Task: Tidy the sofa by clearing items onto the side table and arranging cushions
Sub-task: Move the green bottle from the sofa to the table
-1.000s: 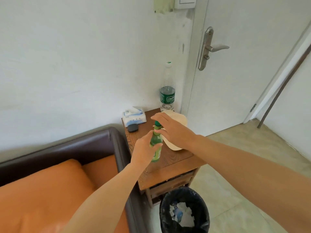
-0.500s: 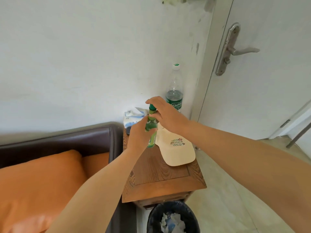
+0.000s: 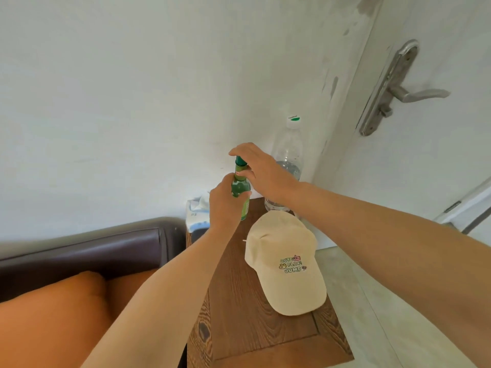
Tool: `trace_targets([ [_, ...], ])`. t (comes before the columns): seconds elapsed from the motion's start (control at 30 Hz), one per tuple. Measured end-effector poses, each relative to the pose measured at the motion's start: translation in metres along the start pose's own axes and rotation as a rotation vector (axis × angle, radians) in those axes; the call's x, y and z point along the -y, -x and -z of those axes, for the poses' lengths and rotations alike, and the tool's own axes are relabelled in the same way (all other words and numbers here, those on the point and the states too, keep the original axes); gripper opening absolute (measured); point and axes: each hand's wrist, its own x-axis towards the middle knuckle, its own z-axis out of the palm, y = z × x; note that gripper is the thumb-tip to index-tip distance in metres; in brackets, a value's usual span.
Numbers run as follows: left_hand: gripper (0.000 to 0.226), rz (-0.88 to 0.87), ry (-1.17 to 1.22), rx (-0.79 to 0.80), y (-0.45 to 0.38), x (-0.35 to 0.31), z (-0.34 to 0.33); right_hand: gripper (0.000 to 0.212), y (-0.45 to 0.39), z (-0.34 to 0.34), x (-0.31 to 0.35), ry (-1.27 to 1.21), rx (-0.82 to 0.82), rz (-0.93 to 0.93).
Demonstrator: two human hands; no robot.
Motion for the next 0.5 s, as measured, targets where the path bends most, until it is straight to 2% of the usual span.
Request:
trace_targets([
  [0.27, 0.034, 0.025, 0.005, 0.018, -0.044, 0.029, -0.048, 0.045, -0.034, -0.017, -0.062, 0.111, 0.087, -0.010],
  [0.5, 0.036, 0.045, -0.008, 0.008, -0.057, 0.042, -0.073, 0.054, -0.045, -0.023, -0.087, 0.244, 0.167, -0.012],
])
